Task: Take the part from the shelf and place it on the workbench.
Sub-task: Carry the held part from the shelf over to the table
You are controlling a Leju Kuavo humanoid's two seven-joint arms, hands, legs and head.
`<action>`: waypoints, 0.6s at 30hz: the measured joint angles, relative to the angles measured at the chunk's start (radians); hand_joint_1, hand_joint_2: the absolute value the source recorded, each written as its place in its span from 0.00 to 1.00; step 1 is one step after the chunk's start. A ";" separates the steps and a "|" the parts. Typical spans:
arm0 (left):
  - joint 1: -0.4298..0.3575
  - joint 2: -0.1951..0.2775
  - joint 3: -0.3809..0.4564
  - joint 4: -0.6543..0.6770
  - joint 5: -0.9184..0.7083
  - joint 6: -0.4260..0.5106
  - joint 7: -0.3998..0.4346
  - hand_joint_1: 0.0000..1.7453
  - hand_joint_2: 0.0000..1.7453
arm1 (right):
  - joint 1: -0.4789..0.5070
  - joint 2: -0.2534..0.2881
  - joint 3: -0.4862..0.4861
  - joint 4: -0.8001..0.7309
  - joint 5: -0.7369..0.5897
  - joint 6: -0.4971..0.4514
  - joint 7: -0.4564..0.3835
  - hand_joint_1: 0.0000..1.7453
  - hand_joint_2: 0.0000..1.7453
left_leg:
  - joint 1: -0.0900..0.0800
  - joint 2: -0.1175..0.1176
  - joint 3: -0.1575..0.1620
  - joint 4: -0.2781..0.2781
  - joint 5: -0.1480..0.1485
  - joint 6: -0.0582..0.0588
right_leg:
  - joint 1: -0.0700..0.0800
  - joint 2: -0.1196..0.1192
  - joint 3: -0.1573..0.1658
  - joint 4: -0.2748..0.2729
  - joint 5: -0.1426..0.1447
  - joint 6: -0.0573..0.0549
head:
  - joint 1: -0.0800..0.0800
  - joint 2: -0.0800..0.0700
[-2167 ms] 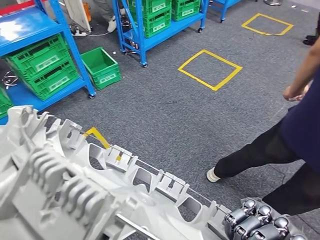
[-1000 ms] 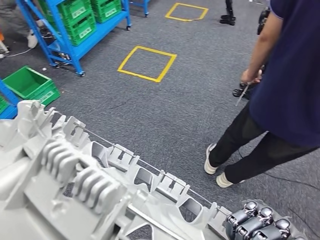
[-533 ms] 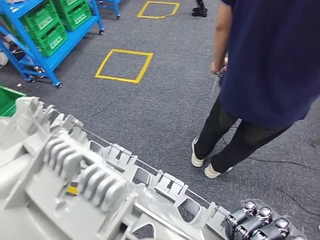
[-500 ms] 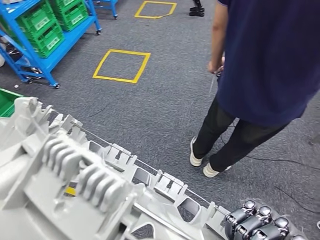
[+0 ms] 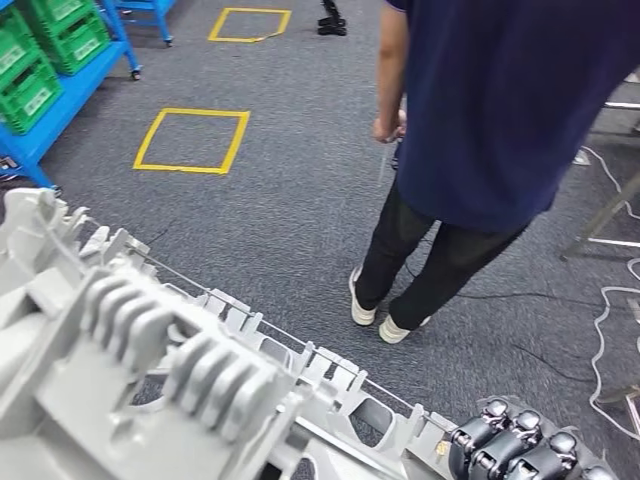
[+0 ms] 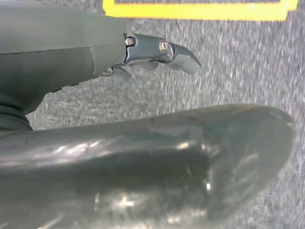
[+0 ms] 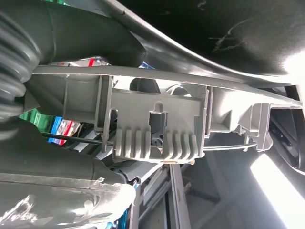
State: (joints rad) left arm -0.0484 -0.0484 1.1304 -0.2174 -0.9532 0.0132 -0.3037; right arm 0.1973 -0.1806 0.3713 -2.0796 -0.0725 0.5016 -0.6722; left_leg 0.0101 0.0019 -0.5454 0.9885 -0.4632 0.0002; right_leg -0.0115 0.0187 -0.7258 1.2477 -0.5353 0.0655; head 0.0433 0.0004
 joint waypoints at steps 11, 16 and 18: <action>-0.011 0.037 0.009 -0.002 -0.008 -0.041 -0.049 0.00 0.00 | -0.035 0.038 -0.002 0.015 0.007 0.023 -0.002 1.00 1.00 | -0.005 0.073 0.018 0.005 -0.021 -0.043 | 0.002 -0.039 0.130 -0.213 0.096 -0.036 | -0.045 0.000; -0.011 0.045 0.009 -0.002 -0.027 -0.039 -0.047 0.00 0.00 | -0.035 0.049 0.000 0.015 0.003 0.016 -0.003 1.00 1.00 | -0.003 0.011 -0.111 0.264 -0.146 -0.052 | 0.002 0.006 0.127 -0.216 0.100 -0.055 | -0.093 0.000; -0.009 0.048 0.008 -0.002 -0.034 -0.037 -0.045 0.00 0.00 | -0.028 0.051 0.000 0.015 0.004 0.011 -0.004 1.00 1.00 | -0.003 0.006 -0.133 0.287 -0.123 -0.046 | 0.005 0.030 0.128 -0.216 0.101 -0.056 | -0.095 0.000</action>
State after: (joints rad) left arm -0.0574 -0.0009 1.1389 -0.2197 -0.9868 -0.0235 -0.3486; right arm 0.1696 -0.1295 0.3716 -2.0651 -0.0683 0.5131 -0.6758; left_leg 0.0067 0.0076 -0.6789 1.2754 -0.5857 -0.0454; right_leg -0.0070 0.0486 -0.5982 1.0318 -0.4345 0.0096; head -0.0520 0.0004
